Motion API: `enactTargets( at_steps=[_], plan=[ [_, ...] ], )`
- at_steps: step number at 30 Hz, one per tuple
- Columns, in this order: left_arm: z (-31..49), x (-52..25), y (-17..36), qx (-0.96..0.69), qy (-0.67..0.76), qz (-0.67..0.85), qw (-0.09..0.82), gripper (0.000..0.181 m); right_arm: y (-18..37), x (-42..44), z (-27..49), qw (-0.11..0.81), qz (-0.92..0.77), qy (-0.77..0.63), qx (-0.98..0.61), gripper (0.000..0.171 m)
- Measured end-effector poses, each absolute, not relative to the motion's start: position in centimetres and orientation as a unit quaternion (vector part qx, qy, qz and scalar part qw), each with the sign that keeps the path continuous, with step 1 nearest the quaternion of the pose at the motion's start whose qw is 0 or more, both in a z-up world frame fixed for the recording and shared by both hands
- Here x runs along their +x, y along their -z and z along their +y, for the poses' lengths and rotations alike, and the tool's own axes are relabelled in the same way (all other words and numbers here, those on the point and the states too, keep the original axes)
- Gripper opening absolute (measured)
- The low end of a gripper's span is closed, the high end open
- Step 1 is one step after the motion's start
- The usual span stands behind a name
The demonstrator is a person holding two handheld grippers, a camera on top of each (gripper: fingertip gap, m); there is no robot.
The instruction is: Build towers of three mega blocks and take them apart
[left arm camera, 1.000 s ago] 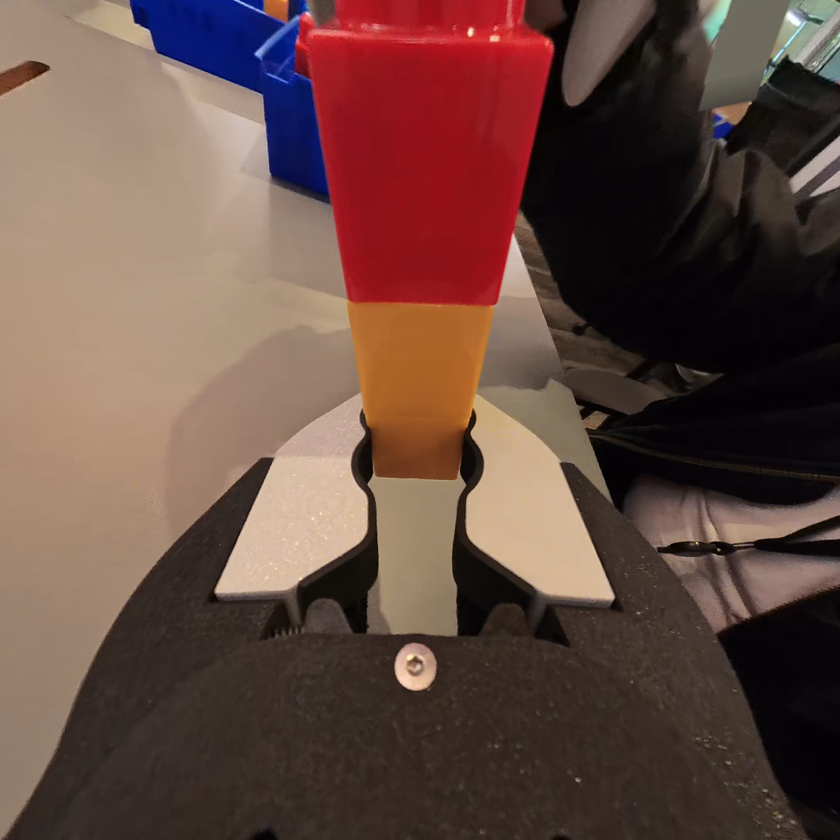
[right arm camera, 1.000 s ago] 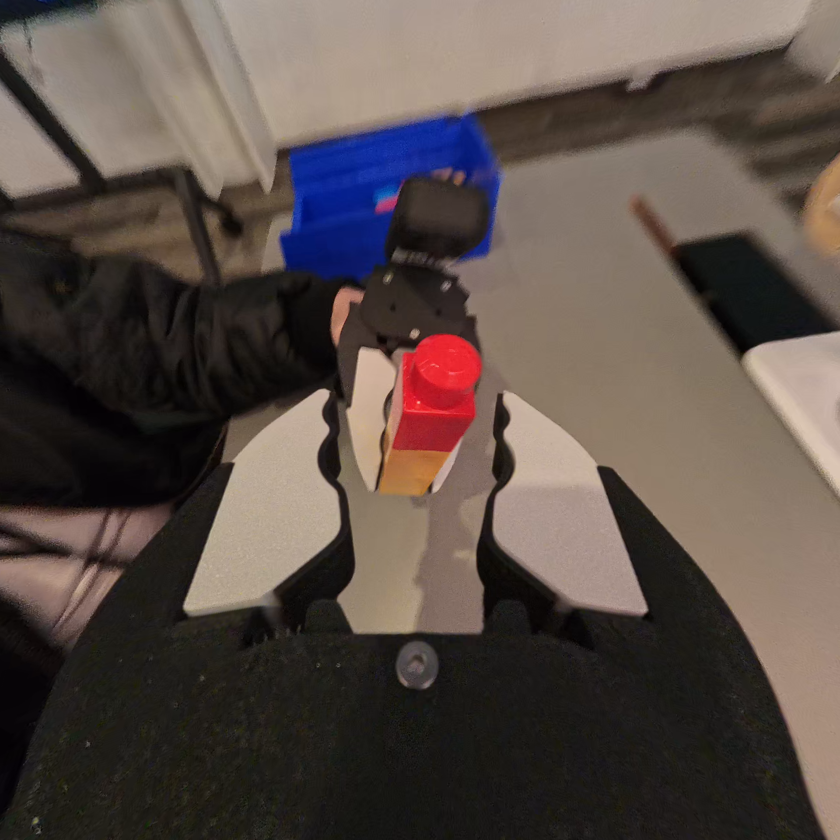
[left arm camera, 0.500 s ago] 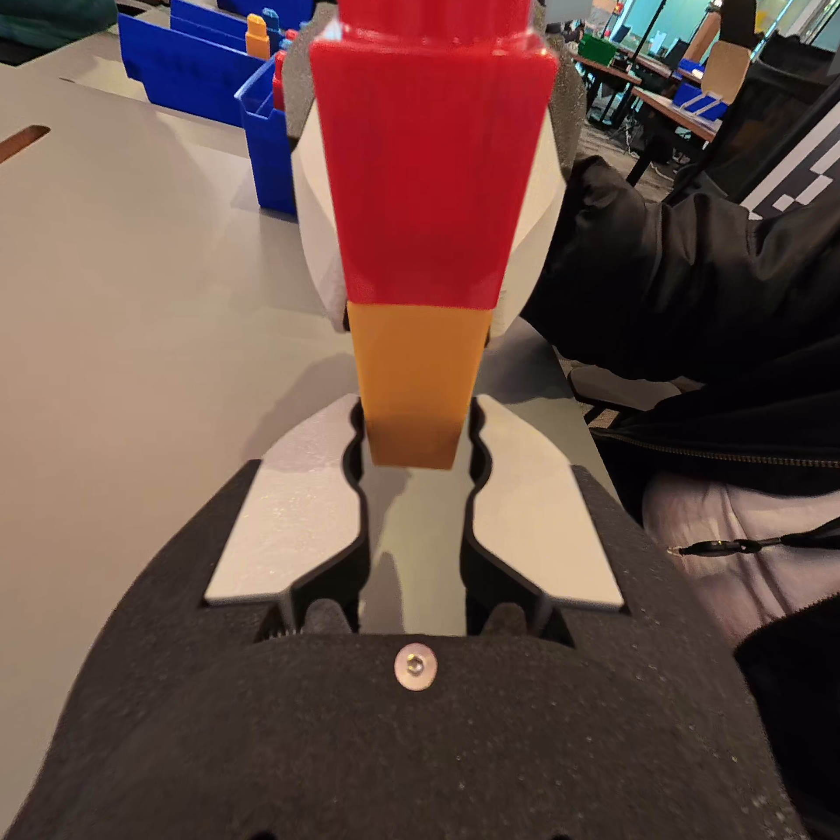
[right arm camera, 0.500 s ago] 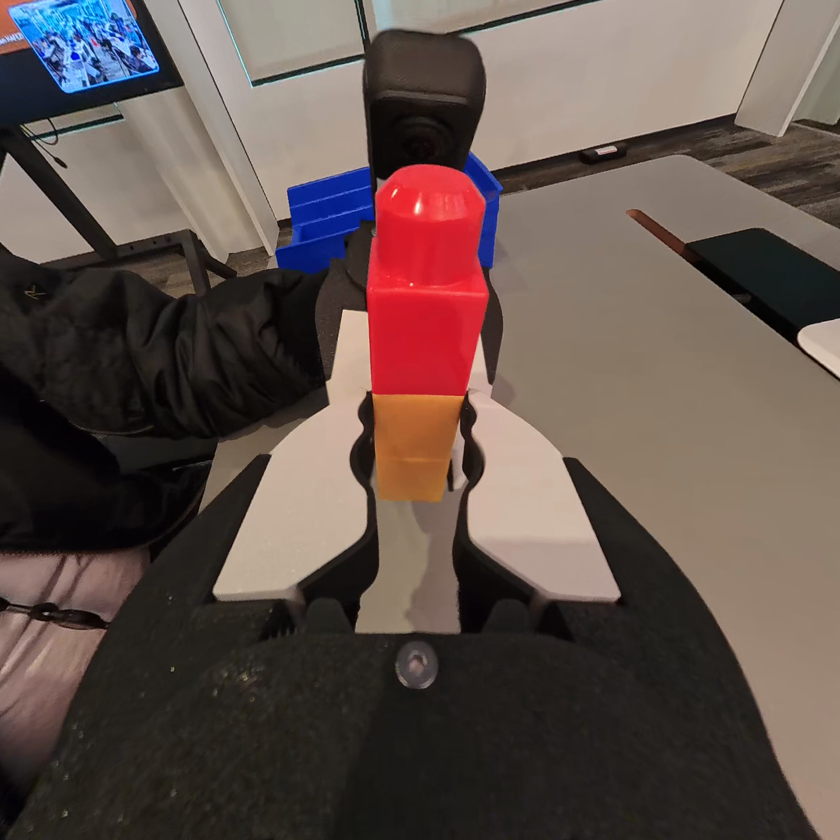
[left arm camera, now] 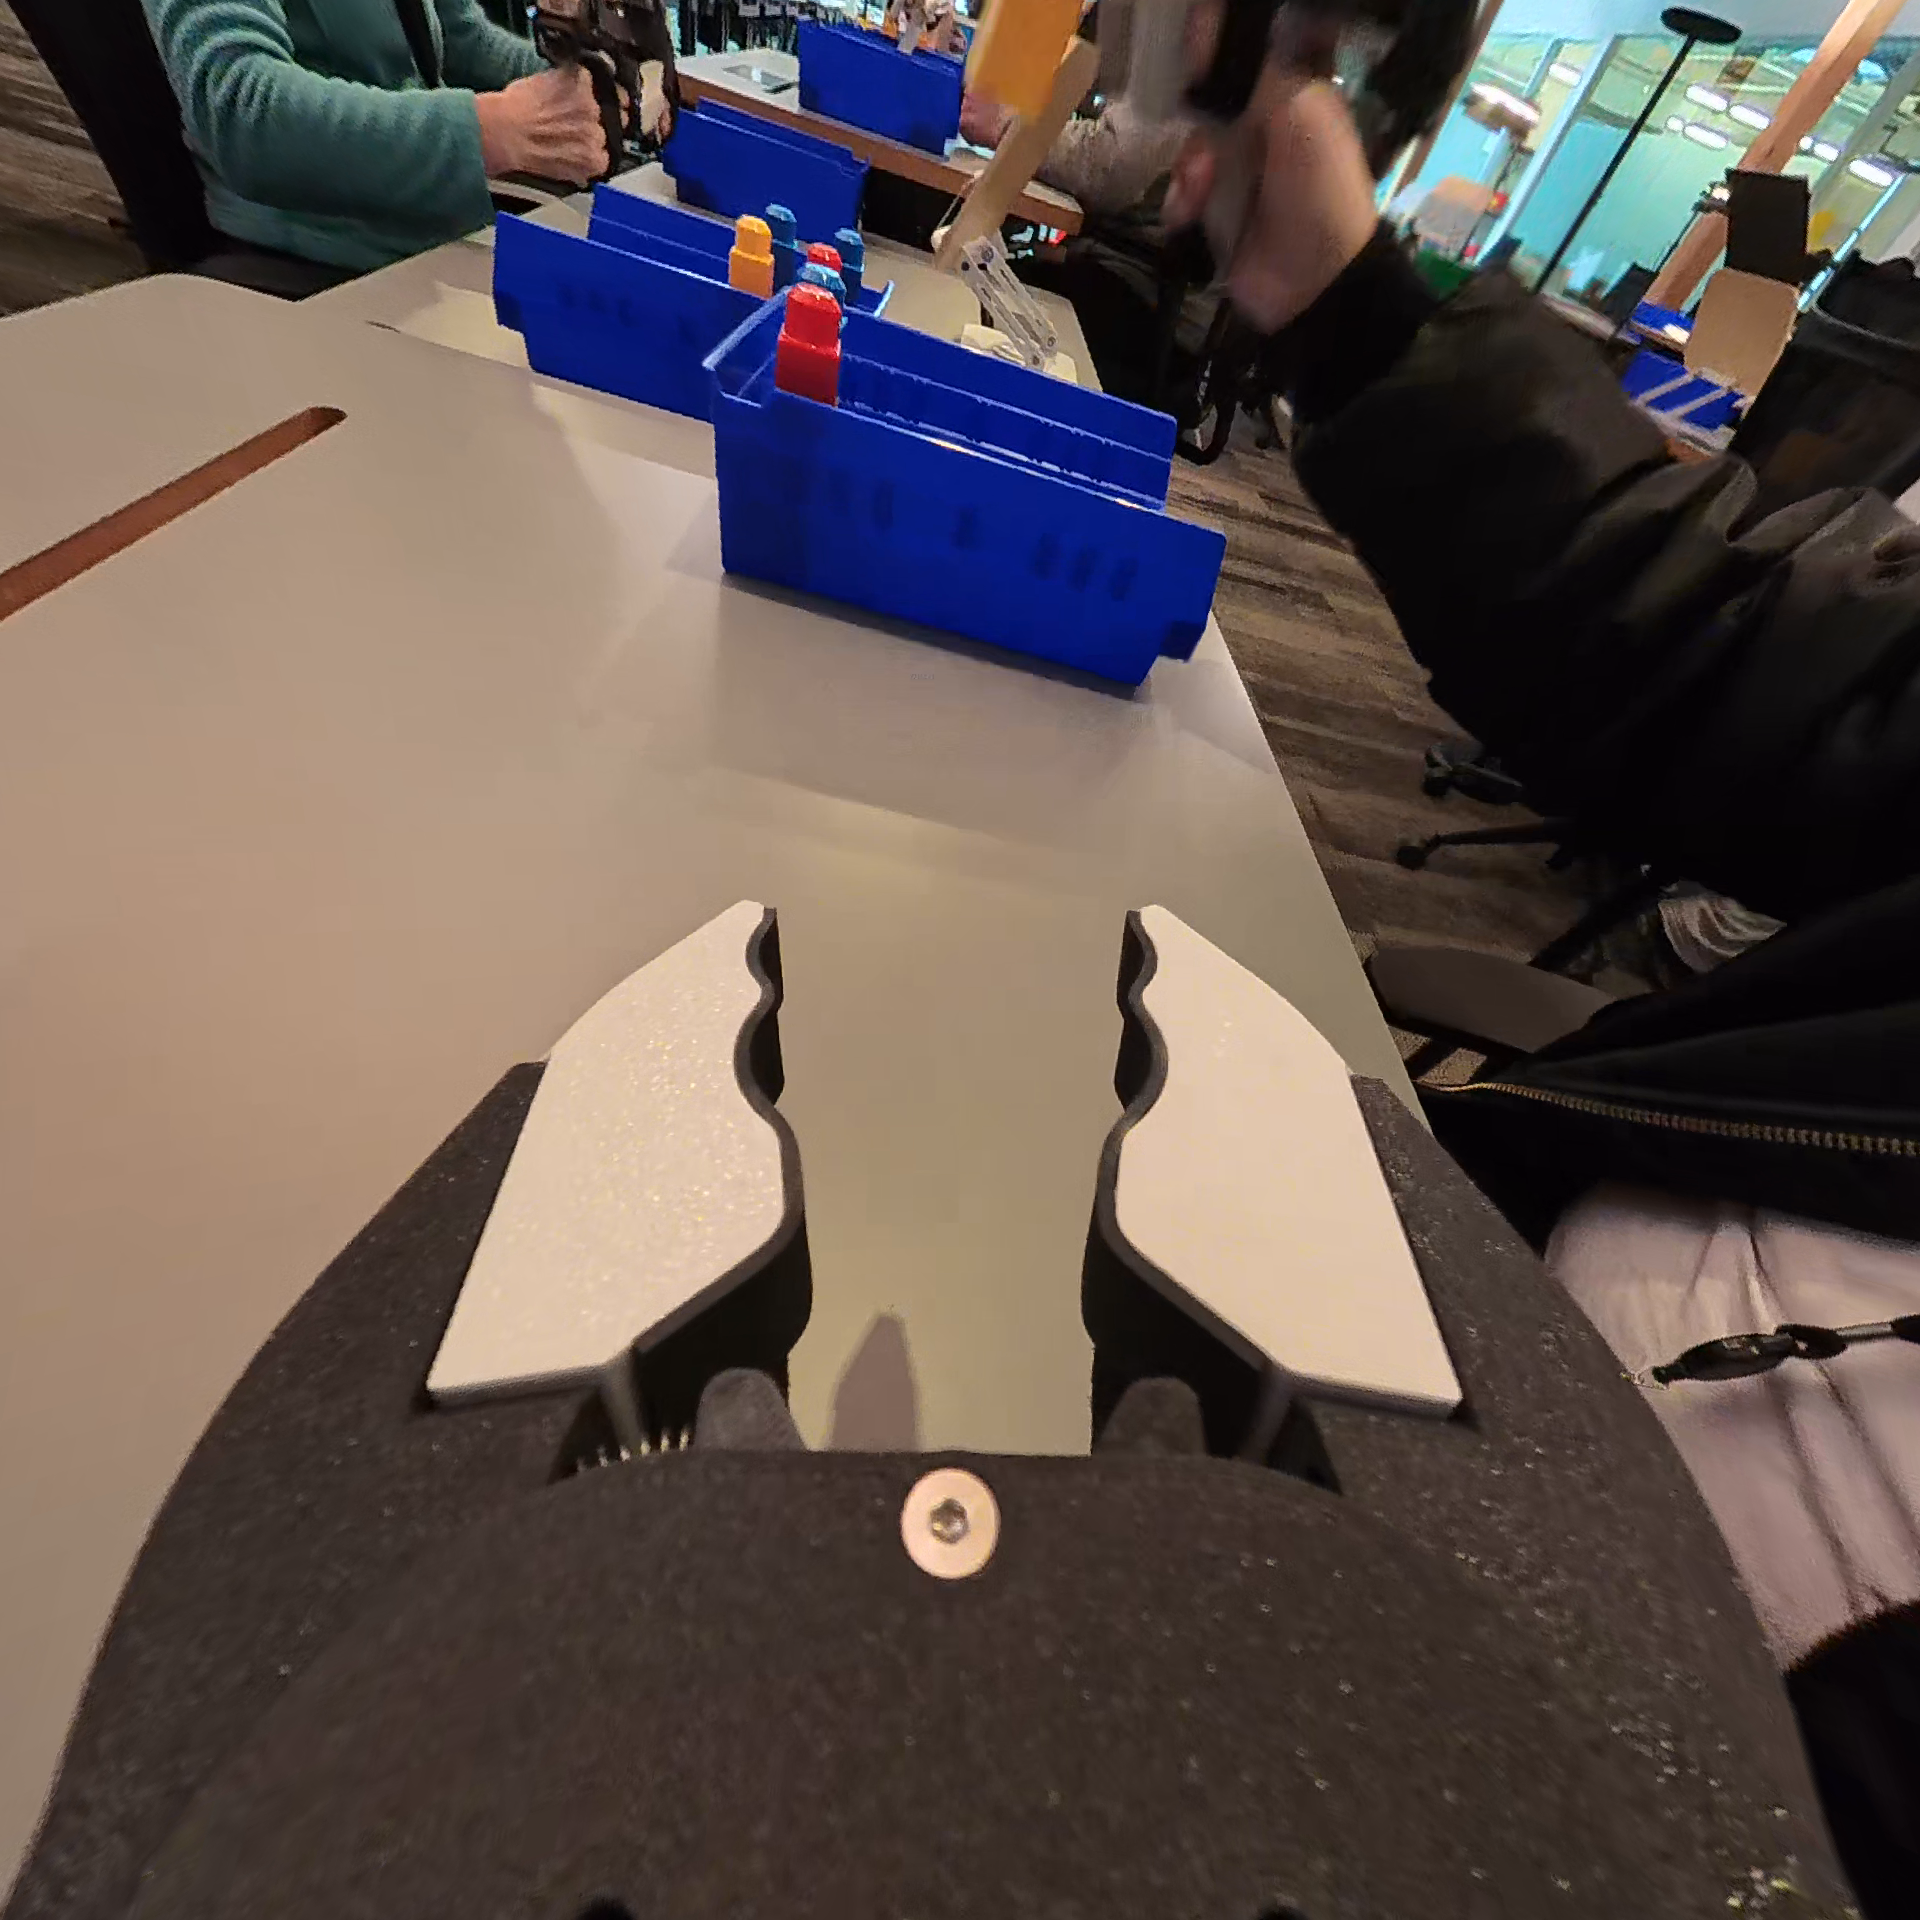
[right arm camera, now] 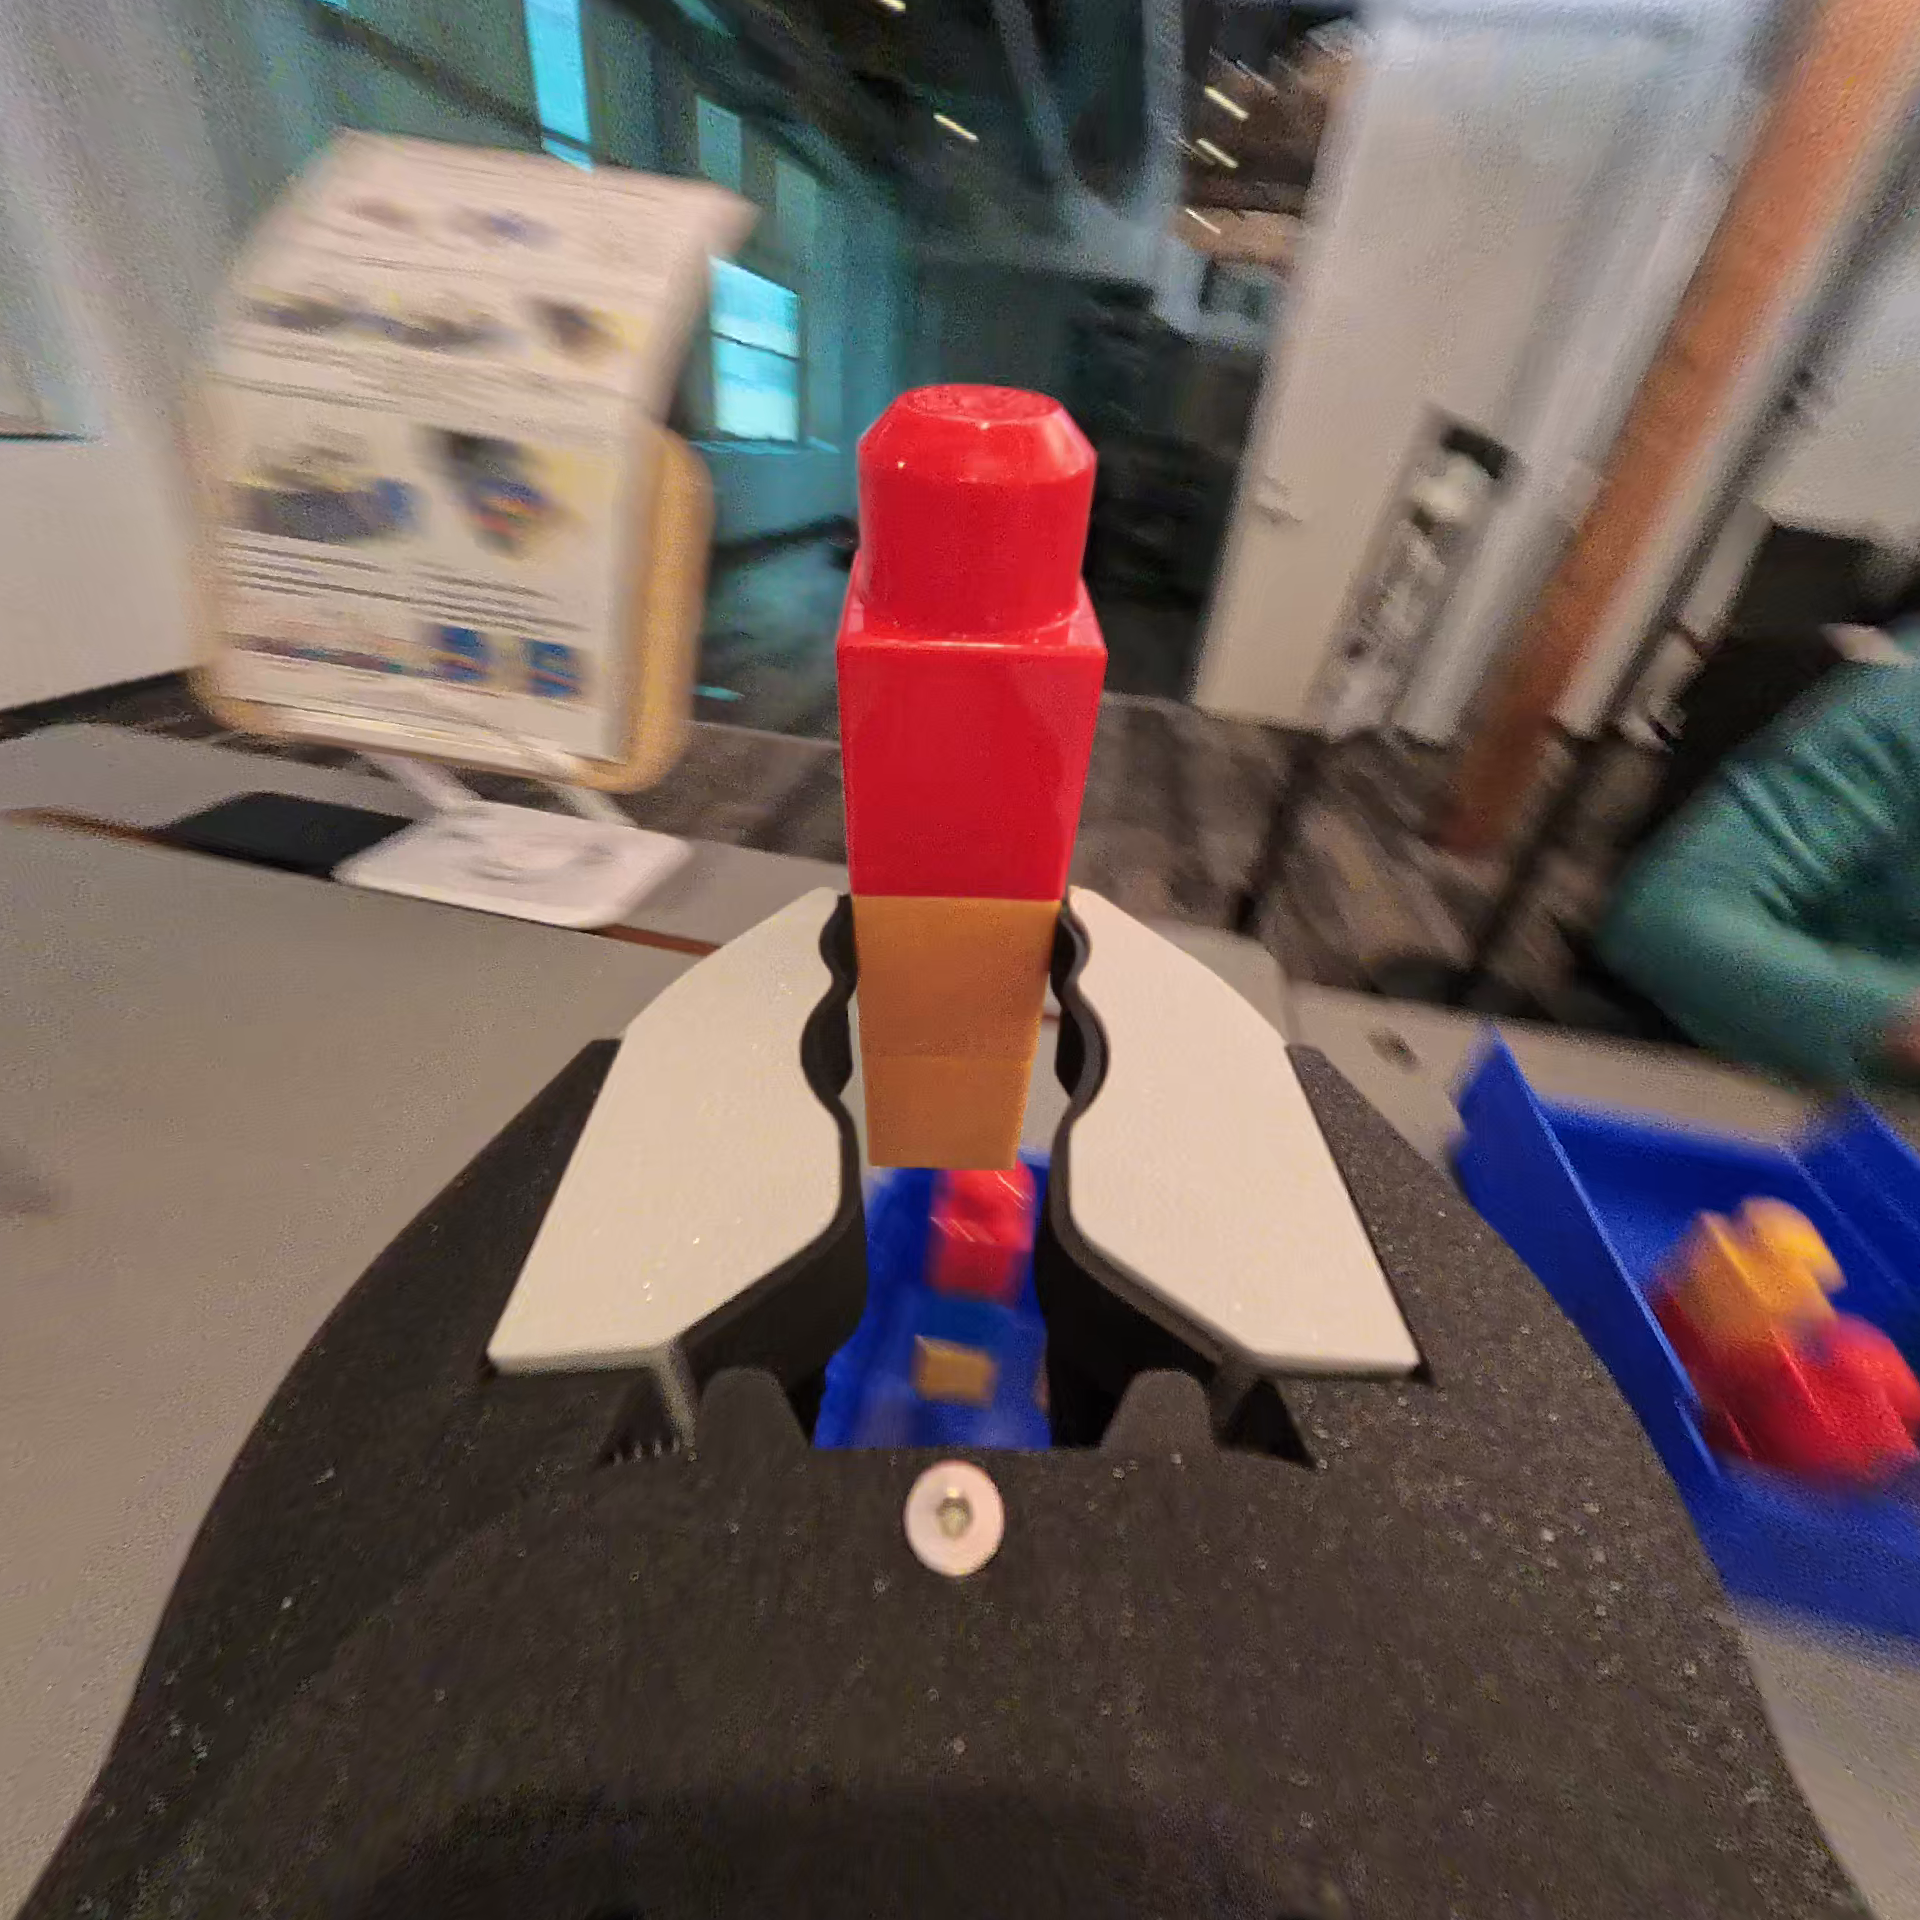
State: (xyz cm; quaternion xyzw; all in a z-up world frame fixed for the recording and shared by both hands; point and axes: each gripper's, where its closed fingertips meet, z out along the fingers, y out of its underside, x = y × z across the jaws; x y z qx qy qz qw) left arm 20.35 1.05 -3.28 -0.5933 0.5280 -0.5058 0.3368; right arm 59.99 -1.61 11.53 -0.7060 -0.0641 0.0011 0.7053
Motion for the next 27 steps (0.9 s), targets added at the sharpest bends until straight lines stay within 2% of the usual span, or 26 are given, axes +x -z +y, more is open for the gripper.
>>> enactTargets(
  at_steps=[3,7,16,27],
  plan=[
    [1.4,20.2,3.2,-0.597,0.502,0.523,0.344,0.061,-4.4,67.4,-1.2,0.675,0.052,0.014,-0.736,0.035],
    [1.4,20.2,3.0,-0.596,0.505,0.519,0.347,0.059,2.1,71.0,0.0,0.633,0.14,-0.003,-0.761,0.035],
    [0.6,20.8,3.3,-0.596,0.486,0.538,0.345,0.058,7.2,72.2,3.4,0.576,0.13,0.049,-0.806,0.035],
    [0.1,20.7,3.0,-0.591,0.481,0.545,0.349,0.055,9.0,72.4,5.1,0.58,0.089,0.055,-0.808,0.036]
  ],
)
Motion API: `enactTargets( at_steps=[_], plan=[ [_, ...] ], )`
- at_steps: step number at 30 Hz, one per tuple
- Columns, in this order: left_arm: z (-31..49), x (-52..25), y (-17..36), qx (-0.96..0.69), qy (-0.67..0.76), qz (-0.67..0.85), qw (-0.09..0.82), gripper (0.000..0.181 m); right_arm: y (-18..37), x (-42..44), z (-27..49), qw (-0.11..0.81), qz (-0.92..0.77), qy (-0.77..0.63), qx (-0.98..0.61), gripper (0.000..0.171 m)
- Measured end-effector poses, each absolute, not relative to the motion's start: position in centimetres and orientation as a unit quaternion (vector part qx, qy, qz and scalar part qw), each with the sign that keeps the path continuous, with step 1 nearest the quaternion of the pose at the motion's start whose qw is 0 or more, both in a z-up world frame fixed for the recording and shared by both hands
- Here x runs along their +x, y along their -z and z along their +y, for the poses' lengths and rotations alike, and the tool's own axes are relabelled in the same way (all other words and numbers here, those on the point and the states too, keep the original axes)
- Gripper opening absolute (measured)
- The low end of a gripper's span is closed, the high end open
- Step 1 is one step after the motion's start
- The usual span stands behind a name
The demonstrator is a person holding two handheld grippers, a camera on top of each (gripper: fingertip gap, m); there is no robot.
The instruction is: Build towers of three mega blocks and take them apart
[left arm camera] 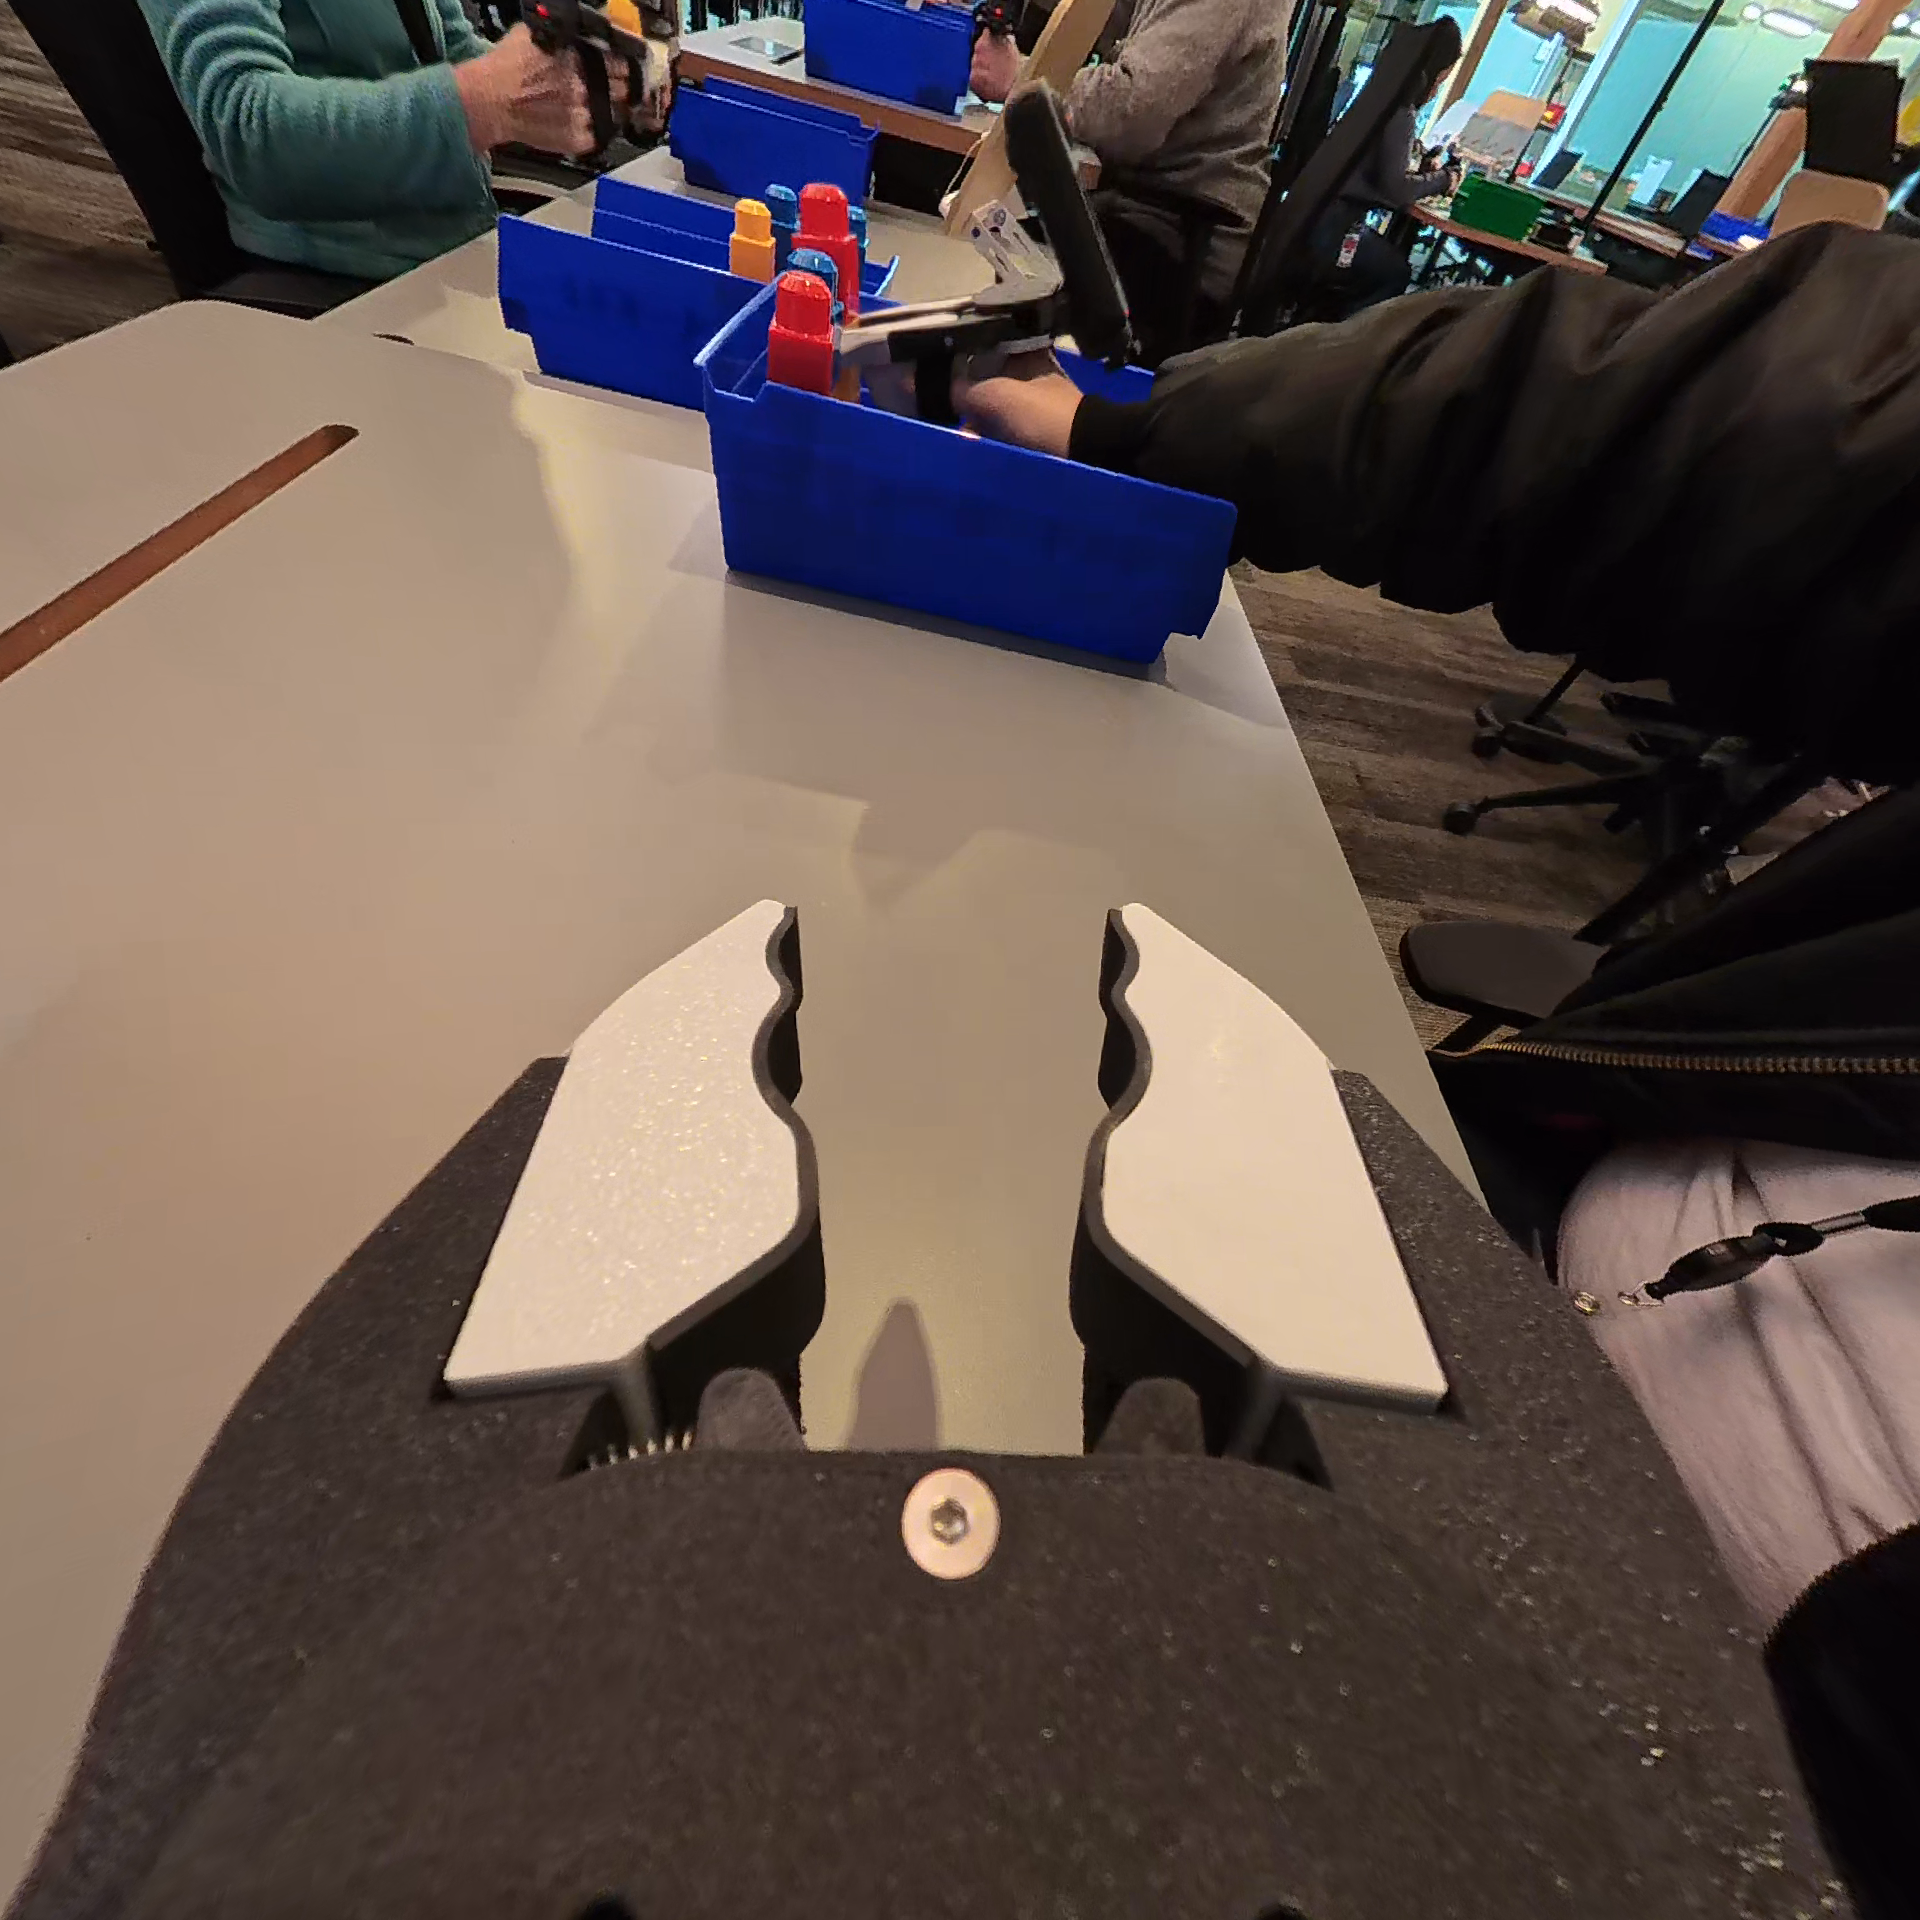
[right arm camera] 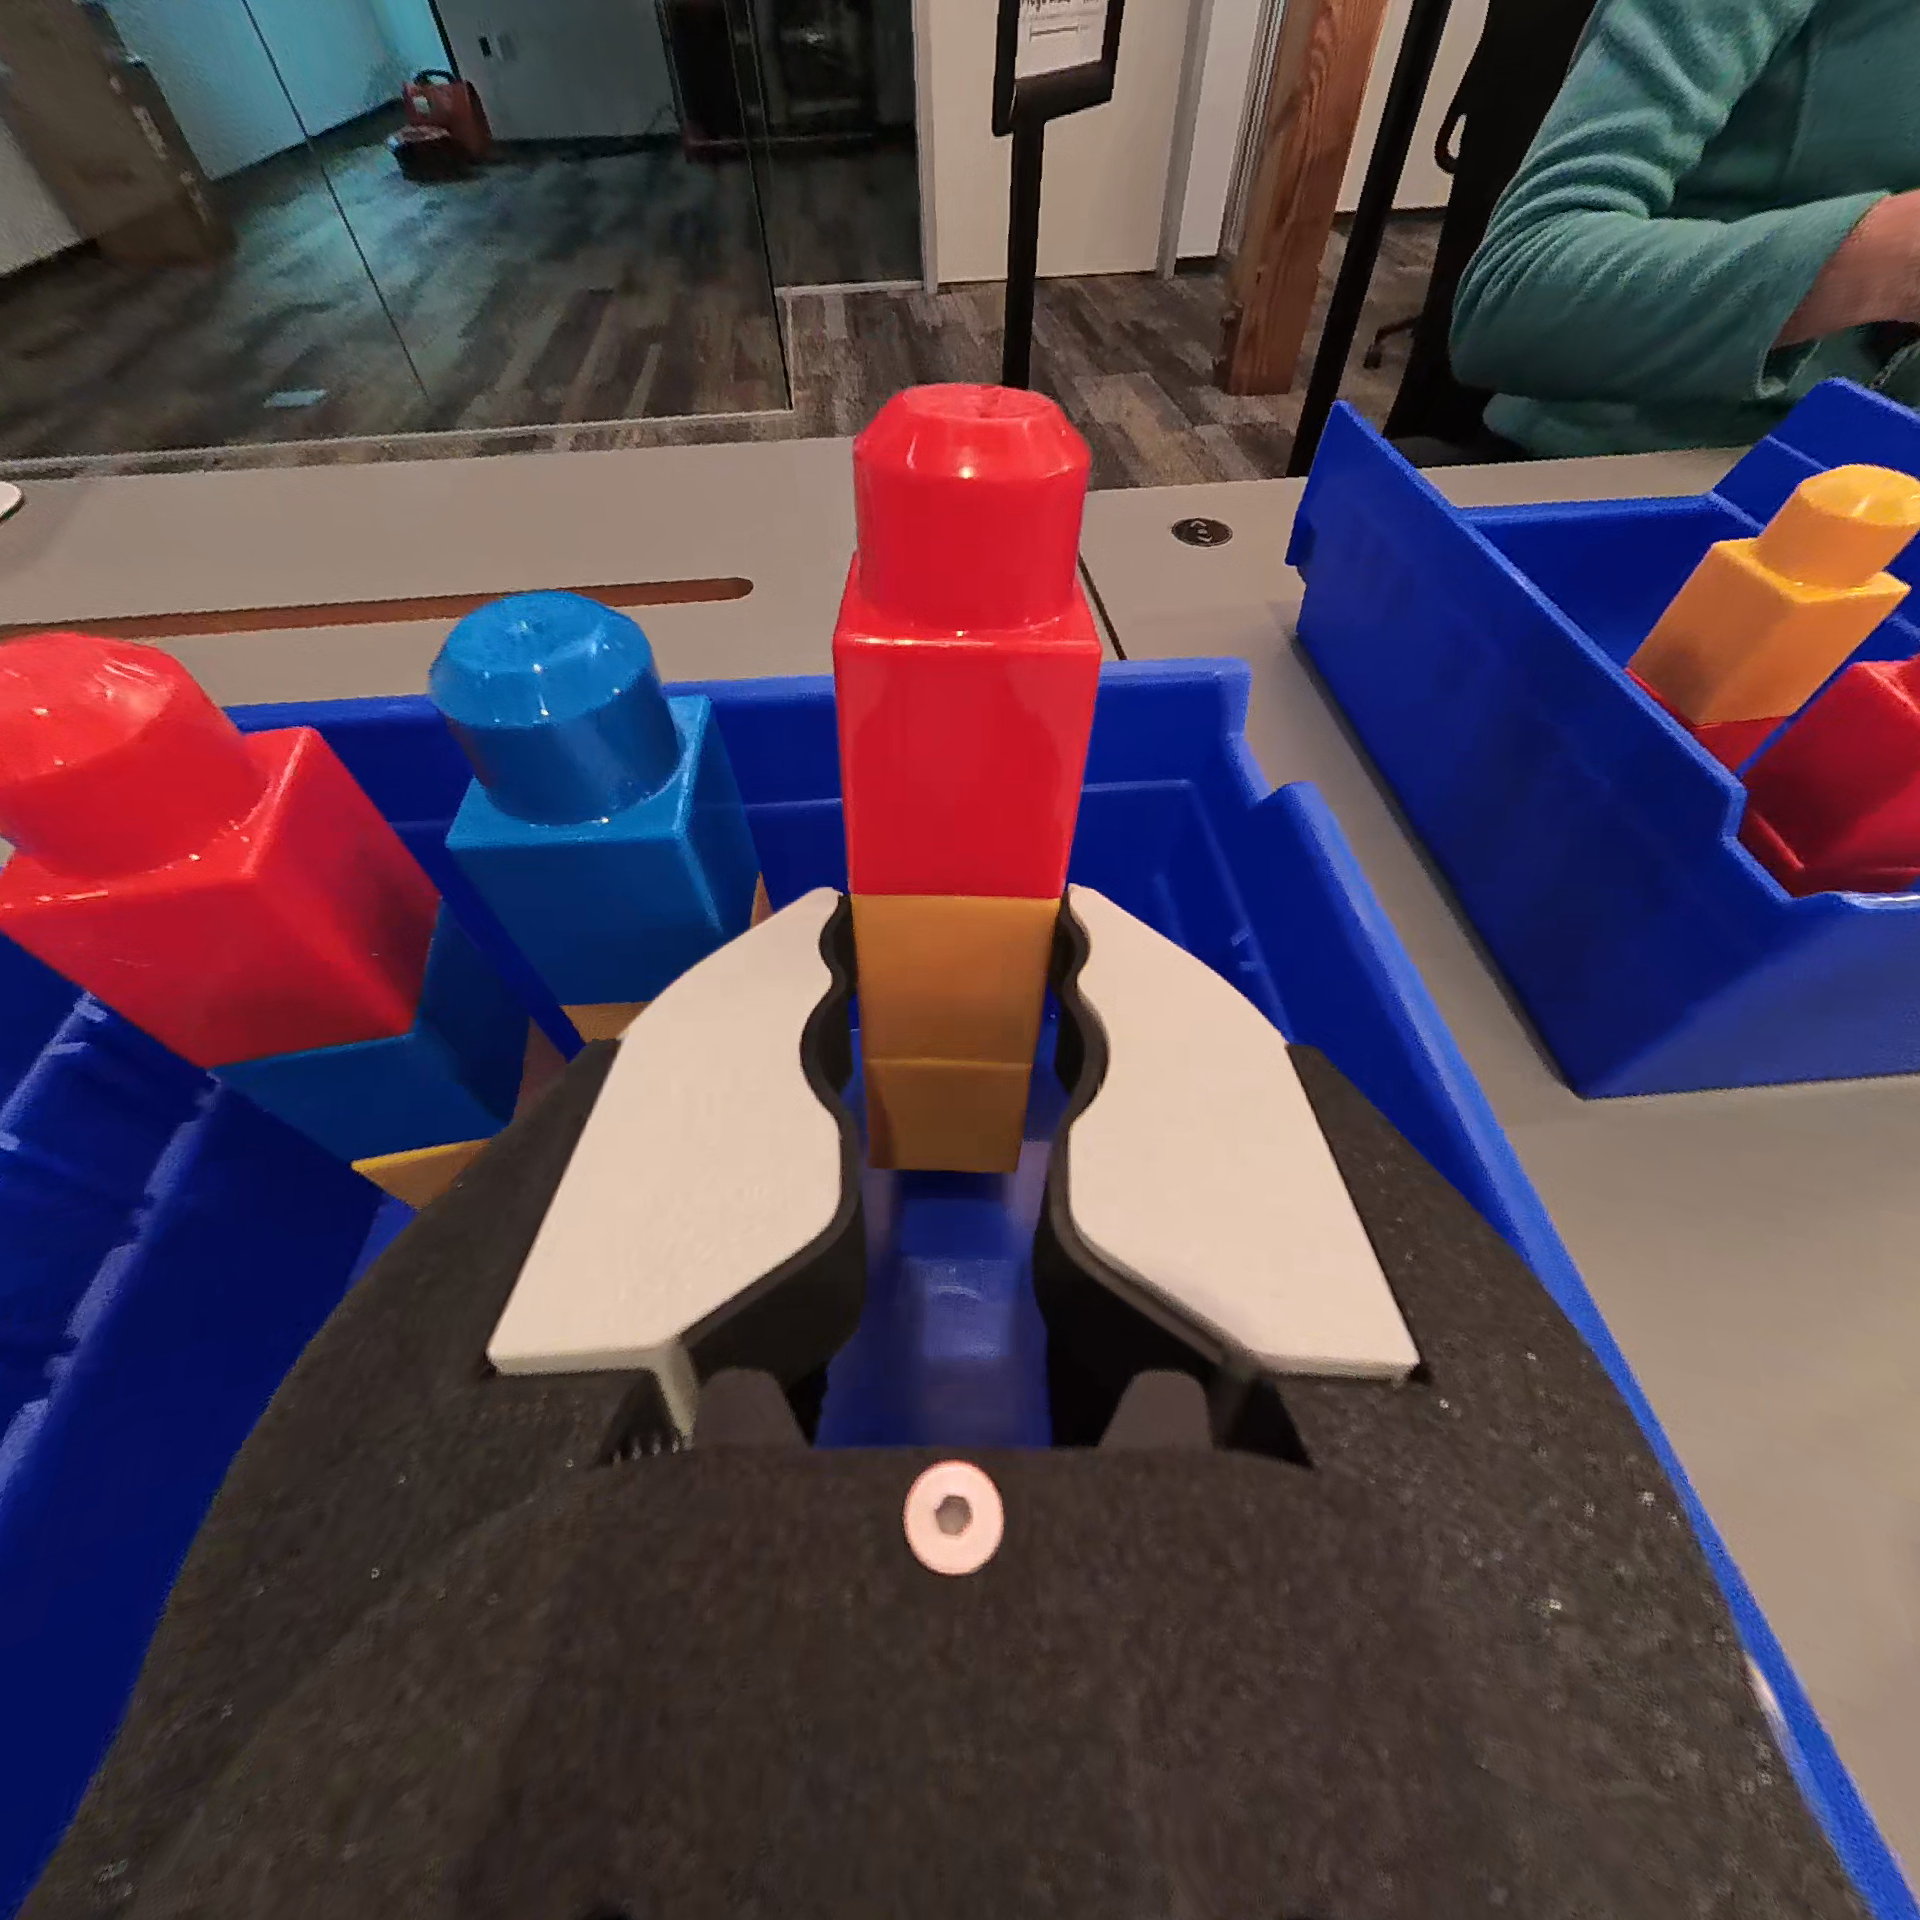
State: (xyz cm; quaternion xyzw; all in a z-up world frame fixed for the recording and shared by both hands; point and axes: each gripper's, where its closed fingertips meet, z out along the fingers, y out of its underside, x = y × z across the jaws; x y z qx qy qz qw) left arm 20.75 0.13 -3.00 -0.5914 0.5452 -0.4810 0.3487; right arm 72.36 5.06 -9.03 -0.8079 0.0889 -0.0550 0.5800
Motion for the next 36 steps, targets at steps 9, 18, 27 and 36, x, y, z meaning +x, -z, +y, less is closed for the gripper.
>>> enactTargets(
  at_steps=[9,18,27,36],
  plan=[
    [-0.3,20.6,2.6,-0.584,0.483,0.551,0.35,0.053,10.5,72.6,5.7,0.564,0.062,0.069,-0.82,0.036],
    [-0.6,20.5,2.3,-0.58,0.485,0.552,0.351,0.053,11.4,73.0,4.9,0.541,0.079,0.052,-0.836,0.036],
    [-0.7,20.5,2.4,-0.583,0.484,0.554,0.344,0.053,11.7,72.2,4.5,0.512,0.037,0.065,-0.856,0.047],
    [-0.9,20.4,2.2,-0.582,0.486,0.553,0.345,0.054,8.4,72.1,0.7,0.46,0.024,0.087,-0.883,0.05]
  ],
)
